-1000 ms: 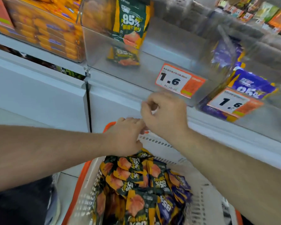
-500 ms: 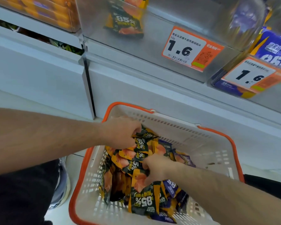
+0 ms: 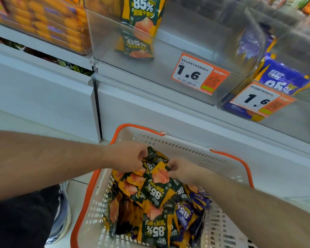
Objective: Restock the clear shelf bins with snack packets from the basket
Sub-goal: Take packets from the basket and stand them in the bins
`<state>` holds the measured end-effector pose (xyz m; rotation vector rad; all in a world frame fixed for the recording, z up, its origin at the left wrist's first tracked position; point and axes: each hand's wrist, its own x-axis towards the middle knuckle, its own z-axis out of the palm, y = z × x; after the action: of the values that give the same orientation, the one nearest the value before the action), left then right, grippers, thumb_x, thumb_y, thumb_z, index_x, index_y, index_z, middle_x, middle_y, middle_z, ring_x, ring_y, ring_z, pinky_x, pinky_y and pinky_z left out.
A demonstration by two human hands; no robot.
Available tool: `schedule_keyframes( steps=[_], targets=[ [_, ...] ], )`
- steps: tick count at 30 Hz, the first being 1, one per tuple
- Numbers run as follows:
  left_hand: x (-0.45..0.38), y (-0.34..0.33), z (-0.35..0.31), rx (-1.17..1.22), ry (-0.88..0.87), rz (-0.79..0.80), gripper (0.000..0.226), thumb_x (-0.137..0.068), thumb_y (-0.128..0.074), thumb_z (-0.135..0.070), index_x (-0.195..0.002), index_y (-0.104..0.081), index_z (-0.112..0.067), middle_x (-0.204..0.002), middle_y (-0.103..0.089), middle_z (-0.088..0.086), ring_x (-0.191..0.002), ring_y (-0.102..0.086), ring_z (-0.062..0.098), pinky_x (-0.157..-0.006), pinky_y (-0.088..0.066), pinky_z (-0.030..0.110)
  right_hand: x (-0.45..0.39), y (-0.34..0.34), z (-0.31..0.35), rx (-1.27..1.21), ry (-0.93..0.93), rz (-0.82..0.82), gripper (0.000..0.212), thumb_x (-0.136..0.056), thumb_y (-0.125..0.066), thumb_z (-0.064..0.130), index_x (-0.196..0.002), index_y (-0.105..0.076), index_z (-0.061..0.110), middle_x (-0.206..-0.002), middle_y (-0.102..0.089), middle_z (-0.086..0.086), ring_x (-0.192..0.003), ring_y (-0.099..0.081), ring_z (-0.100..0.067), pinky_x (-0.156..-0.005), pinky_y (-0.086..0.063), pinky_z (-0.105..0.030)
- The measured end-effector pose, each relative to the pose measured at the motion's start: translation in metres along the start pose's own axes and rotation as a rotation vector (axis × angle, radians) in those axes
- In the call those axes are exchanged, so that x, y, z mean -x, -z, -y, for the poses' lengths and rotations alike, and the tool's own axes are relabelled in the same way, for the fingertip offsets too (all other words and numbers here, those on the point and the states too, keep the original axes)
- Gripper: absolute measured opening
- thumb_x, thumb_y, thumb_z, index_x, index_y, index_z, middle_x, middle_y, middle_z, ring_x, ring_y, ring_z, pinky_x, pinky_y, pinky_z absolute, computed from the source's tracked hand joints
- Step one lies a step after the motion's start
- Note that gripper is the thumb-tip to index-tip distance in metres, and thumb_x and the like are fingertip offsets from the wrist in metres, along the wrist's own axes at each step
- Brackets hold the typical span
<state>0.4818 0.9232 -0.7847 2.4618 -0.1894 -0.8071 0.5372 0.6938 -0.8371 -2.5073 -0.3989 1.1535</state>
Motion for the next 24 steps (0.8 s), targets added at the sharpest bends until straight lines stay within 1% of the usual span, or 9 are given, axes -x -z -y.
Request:
schedule_keyframes(
  steps=[3,5,9,12,14,17,19,21,24],
  targets=[
    [0.002,-0.002,0.003,0.228,0.084,-0.139,0.04,-0.091,-0.057,-0.021,-0.13,-0.048,-0.022,-0.109,-0.056,-0.009,-0.086,-0.056,0.004,-0.069,-0.049,0.018,0.008,0.014,0.005,-0.464,0.038,-0.013,0.023,-0.094,-0.058,0.004,-0.112,-0.066,0.015,-0.1,-0.073,-0.011,-0.081,-0.069,-0.021,-0.067,-0.056,-0.035],
    [0.003,-0.002,0.004,0.357,0.149,-0.207,0.05,-0.09,-0.061,-0.027,-0.136,-0.042,-0.021,-0.116,-0.054,-0.007,-0.095,-0.059,0.01,-0.077,-0.053,0.025,0.013,0.016,0.012,-0.724,0.074,-0.002,0.033,-0.095,-0.048,-0.007,-0.119,-0.062,0.011,-0.111,-0.071,-0.016,-0.101,-0.069,-0.03,-0.086,-0.057,-0.046],
    [0.008,-0.002,0.006,0.74,0.291,-0.201,0.076,-0.083,-0.072,-0.043,-0.141,-0.029,-0.021,-0.12,-0.052,0.0,-0.105,-0.056,0.019,-0.083,-0.05,0.032,0.023,0.012,0.033,-0.989,0.137,0.037,0.037,-0.095,-0.044,-0.01,-0.124,-0.058,0.007,-0.123,-0.065,-0.019,-0.106,-0.065,-0.032,-0.093,-0.053,-0.046],
    [0.013,0.0,0.005,1.051,0.263,-0.131,0.045,-0.088,-0.071,-0.032,-0.126,-0.048,-0.023,-0.113,-0.067,0.0,-0.099,-0.065,0.021,-0.087,-0.054,0.036,0.029,0.011,0.048,-1.04,0.173,0.076,0.038,-0.094,-0.046,-0.01,-0.128,-0.056,0.004,-0.118,-0.068,-0.017,-0.103,-0.067,-0.03,-0.09,-0.054,-0.043],
    [0.012,0.003,0.007,1.146,0.204,-0.172,0.034,-0.09,-0.068,-0.017,-0.121,-0.056,-0.026,-0.108,-0.072,0.002,-0.095,-0.069,0.021,-0.081,-0.057,0.035,0.034,0.016,0.055,-1.021,0.184,0.078,0.04,-0.09,-0.049,-0.014,-0.126,-0.057,0.003,-0.114,-0.07,-0.017,-0.102,-0.068,-0.029,-0.088,-0.055,-0.042],
    [0.012,0.016,0.013,1.068,0.113,-0.297,0.025,-0.089,-0.068,-0.008,-0.113,-0.061,-0.014,-0.105,-0.073,0.01,-0.094,-0.07,0.028,-0.081,-0.059,0.04,0.039,0.034,0.062,-0.931,0.161,-0.016,0.049,-0.073,-0.069,-0.006,-0.121,-0.059,0.003,-0.109,-0.071,-0.018,-0.099,-0.068,-0.033,-0.088,-0.056,-0.045],
    [0.015,0.026,0.016,0.979,0.018,-0.353,0.021,-0.088,-0.069,-0.003,-0.105,-0.062,-0.014,-0.093,-0.071,0.007,-0.081,-0.069,0.017,-0.071,-0.057,0.03,0.044,0.048,0.07,-0.839,0.161,-0.088,0.052,-0.066,-0.077,0.003,-0.116,-0.061,0.003,-0.105,-0.072,-0.015,-0.094,-0.07,-0.029,-0.081,-0.057,-0.038],
    [0.021,0.038,0.012,0.881,-0.075,-0.382,0.023,-0.086,-0.069,-0.001,-0.1,-0.063,-0.017,-0.08,-0.068,-0.003,-0.067,-0.063,0.005,-0.06,-0.05,0.02,0.047,0.058,0.079,-0.729,0.19,-0.149,0.046,-0.069,-0.081,0.01,-0.112,-0.064,0.009,-0.103,-0.074,-0.011,-0.091,-0.07,-0.026,-0.077,-0.055,-0.036],
    [0.024,0.05,0.005,0.744,-0.152,-0.419,0.033,-0.082,-0.075,-0.006,-0.101,-0.063,-0.03,-0.09,-0.07,-0.008,-0.082,-0.067,0.007,-0.073,-0.054,0.023,0.051,0.067,0.098,-0.618,0.284,-0.241,0.02,-0.087,-0.07,0.005,-0.105,-0.069,0.015,-0.1,-0.075,-0.008,-0.094,-0.071,-0.031,-0.08,-0.058,-0.043]
  ],
)
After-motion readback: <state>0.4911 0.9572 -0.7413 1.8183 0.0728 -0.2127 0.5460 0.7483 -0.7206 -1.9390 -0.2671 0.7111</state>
